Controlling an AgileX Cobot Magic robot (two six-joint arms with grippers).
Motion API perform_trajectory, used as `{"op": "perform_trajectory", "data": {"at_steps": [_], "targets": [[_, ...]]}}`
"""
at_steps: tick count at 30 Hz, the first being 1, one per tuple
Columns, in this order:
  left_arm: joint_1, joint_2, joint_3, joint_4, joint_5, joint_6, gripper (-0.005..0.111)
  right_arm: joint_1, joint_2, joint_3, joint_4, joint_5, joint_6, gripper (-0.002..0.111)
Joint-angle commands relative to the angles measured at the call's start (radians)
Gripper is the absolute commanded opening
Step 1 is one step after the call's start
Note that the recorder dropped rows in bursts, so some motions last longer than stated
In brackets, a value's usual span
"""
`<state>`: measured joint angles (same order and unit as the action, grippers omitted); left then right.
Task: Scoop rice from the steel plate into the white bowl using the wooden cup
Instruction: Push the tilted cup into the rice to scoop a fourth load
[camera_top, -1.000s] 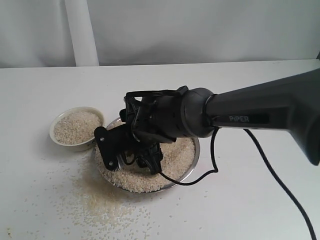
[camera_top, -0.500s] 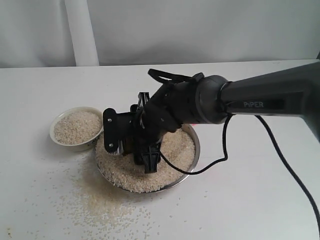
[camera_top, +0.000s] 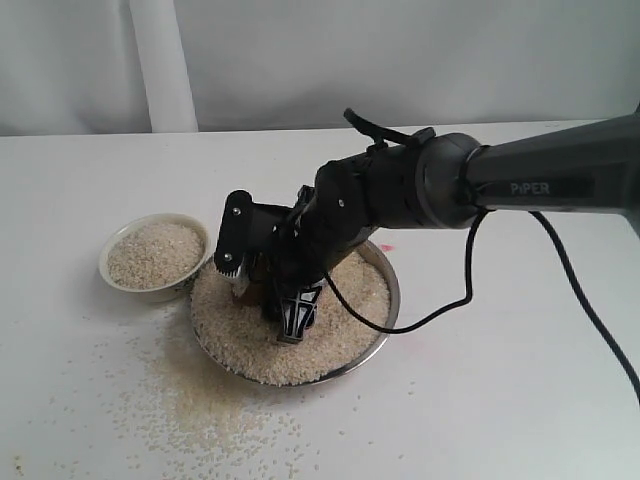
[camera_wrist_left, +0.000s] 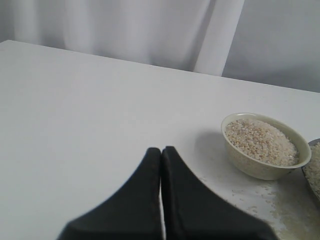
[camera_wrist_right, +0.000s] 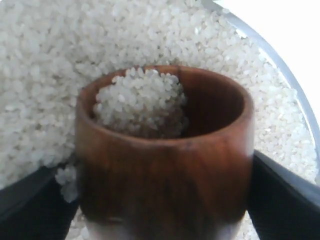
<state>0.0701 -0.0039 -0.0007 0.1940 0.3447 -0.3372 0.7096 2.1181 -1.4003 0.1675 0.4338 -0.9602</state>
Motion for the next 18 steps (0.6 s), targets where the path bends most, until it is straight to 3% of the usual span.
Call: {"op": "perform_trajectory", "data": {"at_steps": [1, 12, 18], "targets": [[-0.005, 0.004, 0.001, 0.003, -0.007, -0.002, 0.0, -0.01, -0.017, 0.008, 0.076, -0.008, -0.005, 0.0], [-0.005, 0.004, 0.001, 0.003, -0.007, -0.002, 0.0, -0.049, -0.107, 0.008, 0.139, -0.005, -0.005, 0.0], [-0.005, 0.004, 0.001, 0.003, -0.007, -0.002, 0.0, -0.049, -0.175, 0.184, 0.289, -0.193, -0.005, 0.0]]}}
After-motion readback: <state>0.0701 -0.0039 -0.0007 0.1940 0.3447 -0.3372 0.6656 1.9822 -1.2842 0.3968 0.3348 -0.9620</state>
